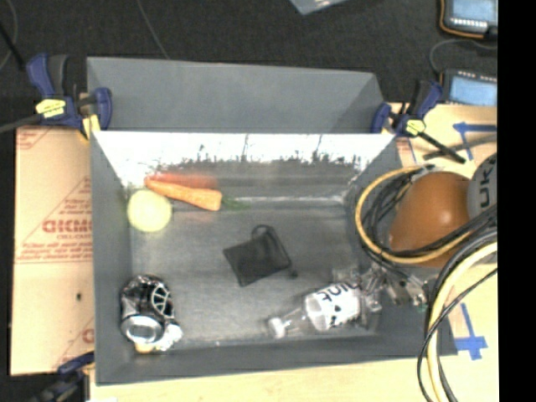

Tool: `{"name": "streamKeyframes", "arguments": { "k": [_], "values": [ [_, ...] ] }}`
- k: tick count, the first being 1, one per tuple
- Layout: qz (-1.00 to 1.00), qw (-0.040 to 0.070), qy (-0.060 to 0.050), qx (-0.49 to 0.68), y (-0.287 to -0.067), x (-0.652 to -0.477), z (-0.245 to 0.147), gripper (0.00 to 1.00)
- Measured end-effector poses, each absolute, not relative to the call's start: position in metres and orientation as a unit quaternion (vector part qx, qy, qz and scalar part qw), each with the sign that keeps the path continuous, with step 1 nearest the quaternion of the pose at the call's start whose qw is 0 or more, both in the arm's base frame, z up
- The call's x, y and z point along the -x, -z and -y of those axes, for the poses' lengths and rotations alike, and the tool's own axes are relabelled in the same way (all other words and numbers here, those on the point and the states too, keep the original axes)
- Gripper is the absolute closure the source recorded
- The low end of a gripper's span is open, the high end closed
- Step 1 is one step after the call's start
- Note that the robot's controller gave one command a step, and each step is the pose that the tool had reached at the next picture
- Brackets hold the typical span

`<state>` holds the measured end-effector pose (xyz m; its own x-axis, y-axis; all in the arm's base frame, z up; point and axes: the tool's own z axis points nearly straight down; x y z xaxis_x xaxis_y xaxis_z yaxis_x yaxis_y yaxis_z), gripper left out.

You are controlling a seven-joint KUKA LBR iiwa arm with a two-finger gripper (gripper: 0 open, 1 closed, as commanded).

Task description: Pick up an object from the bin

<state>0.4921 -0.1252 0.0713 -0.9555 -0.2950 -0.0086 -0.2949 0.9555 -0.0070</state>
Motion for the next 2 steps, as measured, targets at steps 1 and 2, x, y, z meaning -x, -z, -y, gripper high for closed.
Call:
{"name": "streamKeyframes", "arguments": {
  "k": [1, 2],
  "values": [
    [-0.989, 0.005, 0.003, 0.150, -0.0713, -0.4921, 0.1253, 1.00],
    [-0.989, 0.005, 0.003, 0.150, -0.0723, -0.4918, 0.1252, 1.00]
  ]
}}
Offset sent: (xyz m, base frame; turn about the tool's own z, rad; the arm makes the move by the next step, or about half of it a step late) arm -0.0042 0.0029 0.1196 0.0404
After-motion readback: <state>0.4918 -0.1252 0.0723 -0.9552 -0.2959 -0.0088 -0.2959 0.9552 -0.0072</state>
